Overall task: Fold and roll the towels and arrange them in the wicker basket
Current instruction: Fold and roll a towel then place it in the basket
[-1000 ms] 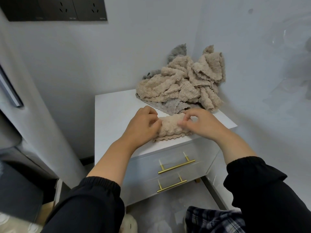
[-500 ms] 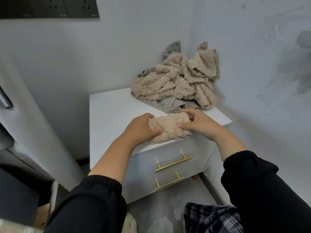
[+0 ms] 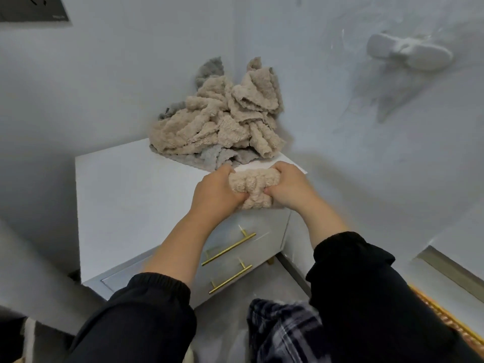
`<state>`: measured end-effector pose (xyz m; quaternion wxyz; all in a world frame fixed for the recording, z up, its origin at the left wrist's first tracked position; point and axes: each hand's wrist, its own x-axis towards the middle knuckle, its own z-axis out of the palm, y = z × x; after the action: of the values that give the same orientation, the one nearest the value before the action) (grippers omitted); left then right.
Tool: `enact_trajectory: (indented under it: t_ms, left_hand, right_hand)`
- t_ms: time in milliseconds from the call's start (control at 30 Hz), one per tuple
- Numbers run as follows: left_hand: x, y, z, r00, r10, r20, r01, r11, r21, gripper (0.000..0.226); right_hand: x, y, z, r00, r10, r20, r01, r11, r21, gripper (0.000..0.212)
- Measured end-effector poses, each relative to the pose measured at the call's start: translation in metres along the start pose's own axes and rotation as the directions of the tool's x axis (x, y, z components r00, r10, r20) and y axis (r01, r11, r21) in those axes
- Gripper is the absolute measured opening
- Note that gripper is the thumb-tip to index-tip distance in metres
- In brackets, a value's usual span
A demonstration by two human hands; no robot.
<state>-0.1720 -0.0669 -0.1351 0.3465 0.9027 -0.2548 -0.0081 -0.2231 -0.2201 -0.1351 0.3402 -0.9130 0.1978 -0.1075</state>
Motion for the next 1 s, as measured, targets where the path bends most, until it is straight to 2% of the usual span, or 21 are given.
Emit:
enact_trajectory:
  t_ms: [133,300,400,600,700,767,833,867,933,1000]
  left_hand:
    - [-0.015,0.047,0.039,0.978,0.130,0.161,-0.131,0.991,-0.005,0.036]
    - [-0.036,0.103,0.087,0.886,0.240,0.396,-0.252,0.968,-0.022,0.039]
    - [-0.052,0.132,0.112,0.831,0.268,0.488,-0.293,0.956,-0.027,0.041]
    - [-0.091,0.170,0.176,0.736,0.256,0.627,-0.284,0.957,-0.058,0.047]
    - [-0.107,0.178,0.211,0.671,0.227,0.706,-0.212,0.971,-0.111,0.044]
    - [-0.115,0.180,0.235,0.654,0.183,0.734,-0.109,0.983,-0.149,0.043]
    - [-0.122,0.175,0.258,0.655,0.089,0.751,0.118,0.969,-0.218,0.043]
    - [-0.125,0.171,0.269,0.648,0.016,0.761,0.274,0.928,-0.252,0.046]
    - [-0.131,0.158,0.291,0.586,-0.128,0.800,0.569,0.768,-0.294,0.055]
    - [-0.136,0.144,0.310,0.511,-0.171,0.842,0.719,0.622,-0.310,0.048]
  right_hand:
    - [-0.047,0.047,-0.037,0.990,0.065,-0.121,-0.073,0.995,-0.065,0.021]
    - [-0.119,0.117,-0.081,0.983,0.122,-0.138,-0.141,0.980,-0.141,0.026]
    - [-0.154,0.148,-0.103,0.971,0.188,-0.145,-0.201,0.976,-0.080,0.024]
    - [-0.196,0.209,-0.128,0.940,0.320,-0.115,-0.319,0.947,0.029,0.027]
    - [-0.210,0.242,-0.132,0.909,0.408,-0.090,-0.400,0.912,0.095,0.027]
    - [-0.219,0.264,-0.133,0.871,0.487,-0.062,-0.473,0.867,0.159,0.031]
    - [-0.228,0.286,-0.130,0.794,0.607,-0.017,-0.572,0.758,0.313,0.041]
    - [-0.233,0.297,-0.128,0.746,0.665,0.036,-0.608,0.659,0.442,0.045]
    - [-0.245,0.320,-0.120,0.675,0.699,0.236,-0.600,0.334,0.727,0.053]
    - [-0.254,0.341,-0.107,0.658,0.637,0.402,-0.552,0.045,0.833,0.076]
